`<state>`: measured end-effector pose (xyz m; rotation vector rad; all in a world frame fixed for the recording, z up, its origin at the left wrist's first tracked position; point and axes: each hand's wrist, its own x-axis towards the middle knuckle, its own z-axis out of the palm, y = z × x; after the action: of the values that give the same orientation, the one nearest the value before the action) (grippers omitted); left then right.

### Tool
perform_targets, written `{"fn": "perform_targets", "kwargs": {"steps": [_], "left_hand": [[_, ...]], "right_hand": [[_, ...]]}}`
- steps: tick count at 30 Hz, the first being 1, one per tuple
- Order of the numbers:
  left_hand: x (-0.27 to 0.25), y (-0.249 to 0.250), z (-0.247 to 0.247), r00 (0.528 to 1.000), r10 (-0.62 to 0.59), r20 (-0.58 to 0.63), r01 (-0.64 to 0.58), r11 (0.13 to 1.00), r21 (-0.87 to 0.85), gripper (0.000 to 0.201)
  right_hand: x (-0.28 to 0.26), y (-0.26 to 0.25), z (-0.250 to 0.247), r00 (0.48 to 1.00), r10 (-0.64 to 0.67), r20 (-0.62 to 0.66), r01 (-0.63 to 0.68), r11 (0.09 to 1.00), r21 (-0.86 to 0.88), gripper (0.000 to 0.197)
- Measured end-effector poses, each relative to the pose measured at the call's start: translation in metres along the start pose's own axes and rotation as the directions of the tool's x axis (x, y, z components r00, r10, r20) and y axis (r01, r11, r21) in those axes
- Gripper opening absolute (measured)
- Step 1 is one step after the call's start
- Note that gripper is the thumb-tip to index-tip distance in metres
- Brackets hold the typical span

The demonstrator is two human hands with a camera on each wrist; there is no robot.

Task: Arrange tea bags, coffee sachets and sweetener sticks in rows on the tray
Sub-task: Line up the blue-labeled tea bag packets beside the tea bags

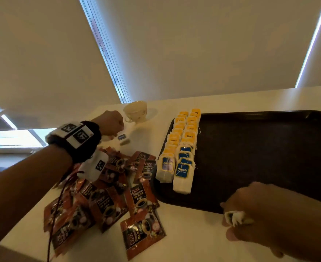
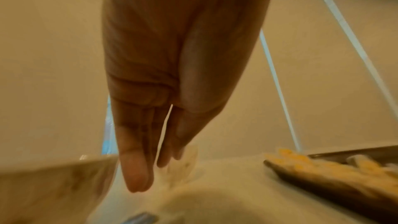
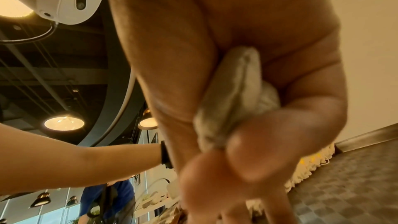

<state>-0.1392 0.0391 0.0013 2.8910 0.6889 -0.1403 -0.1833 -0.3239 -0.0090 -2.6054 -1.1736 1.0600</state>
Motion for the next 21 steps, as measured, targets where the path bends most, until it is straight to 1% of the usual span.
{"fn": "perform_targets", "kwargs": {"steps": [2, 3, 4, 5, 7, 8, 9, 10, 13, 17, 21], "left_hand": [[0.022, -0.006, 0.011, 0.992, -0.073, 0.099, 0.07, 0.997, 0.035, 0.017], [0.029, -0.006, 0.016, 0.985, -0.108, 0.132, 0.102, 0.993, 0.052, 0.013], [0.035, -0.007, 0.021, 0.98, -0.132, 0.147, 0.125, 0.99, 0.06, 0.009], [0.04, -0.007, 0.025, 0.977, -0.156, 0.147, 0.147, 0.986, 0.073, 0.01], [0.047, -0.008, 0.03, 0.97, -0.184, 0.159, 0.173, 0.982, 0.081, 0.02], [0.05, -0.009, 0.031, 0.968, -0.189, 0.163, 0.18, 0.981, 0.068, 0.022], [0.05, -0.01, 0.029, 0.966, -0.196, 0.167, 0.186, 0.98, 0.072, 0.02], [0.05, -0.01, 0.028, 0.965, -0.194, 0.178, 0.183, 0.98, 0.073, 0.019], [0.05, -0.013, 0.027, 0.96, -0.198, 0.196, 0.176, 0.977, 0.122, 0.023], [0.042, -0.011, 0.027, 0.962, -0.197, 0.187, 0.173, 0.975, 0.14, 0.019], [0.042, -0.01, 0.03, 0.967, -0.178, 0.184, 0.146, 0.974, 0.174, 0.023]], "right_hand": [[-0.007, 0.001, -0.006, 0.999, 0.033, -0.001, -0.033, 0.996, 0.085, 0.032], [-0.012, 0.002, -0.009, 0.998, 0.056, -0.008, -0.055, 0.988, 0.143, 0.031], [-0.017, 0.004, -0.011, 0.997, 0.067, -0.029, -0.06, 0.977, 0.203, 0.029], [-0.022, 0.006, -0.013, 0.996, 0.064, -0.061, -0.046, 0.964, 0.261, 0.031], [-0.033, 0.01, -0.017, 0.991, 0.042, -0.129, 0.001, 0.948, 0.319, 0.053], [-0.036, 0.013, -0.017, 0.987, 0.047, -0.155, 0.005, 0.947, 0.321, 0.059], [-0.039, 0.015, -0.017, 0.982, 0.055, -0.181, 0.009, 0.942, 0.337, 0.06], [-0.042, 0.019, -0.016, 0.977, 0.078, -0.199, 0.0, 0.931, 0.365, 0.057], [-0.048, 0.027, -0.015, 0.964, 0.149, -0.219, -0.031, 0.885, 0.464, 0.046], [-0.047, 0.026, -0.018, 0.956, 0.199, -0.217, -0.067, 0.865, 0.498, 0.03], [-0.043, 0.024, -0.018, 0.956, 0.203, -0.212, -0.073, 0.864, 0.497, 0.027]]}}
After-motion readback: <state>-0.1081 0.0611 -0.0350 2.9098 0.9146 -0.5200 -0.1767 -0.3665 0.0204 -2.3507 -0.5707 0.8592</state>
